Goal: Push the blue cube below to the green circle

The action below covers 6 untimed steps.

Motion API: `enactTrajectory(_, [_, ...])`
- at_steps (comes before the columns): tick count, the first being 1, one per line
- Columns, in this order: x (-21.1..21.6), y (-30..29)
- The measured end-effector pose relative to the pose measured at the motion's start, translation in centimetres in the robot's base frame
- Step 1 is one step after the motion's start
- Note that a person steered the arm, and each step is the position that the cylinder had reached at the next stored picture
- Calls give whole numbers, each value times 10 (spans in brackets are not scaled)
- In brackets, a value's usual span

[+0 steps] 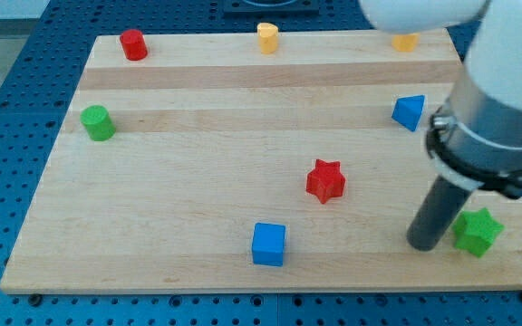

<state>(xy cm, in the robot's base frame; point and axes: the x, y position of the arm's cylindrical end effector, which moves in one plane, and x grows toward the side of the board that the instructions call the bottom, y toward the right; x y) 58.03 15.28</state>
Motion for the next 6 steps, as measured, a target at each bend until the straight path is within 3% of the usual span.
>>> enactTrajectory(2, [21,-46])
enactTrajectory(6, [8,-150])
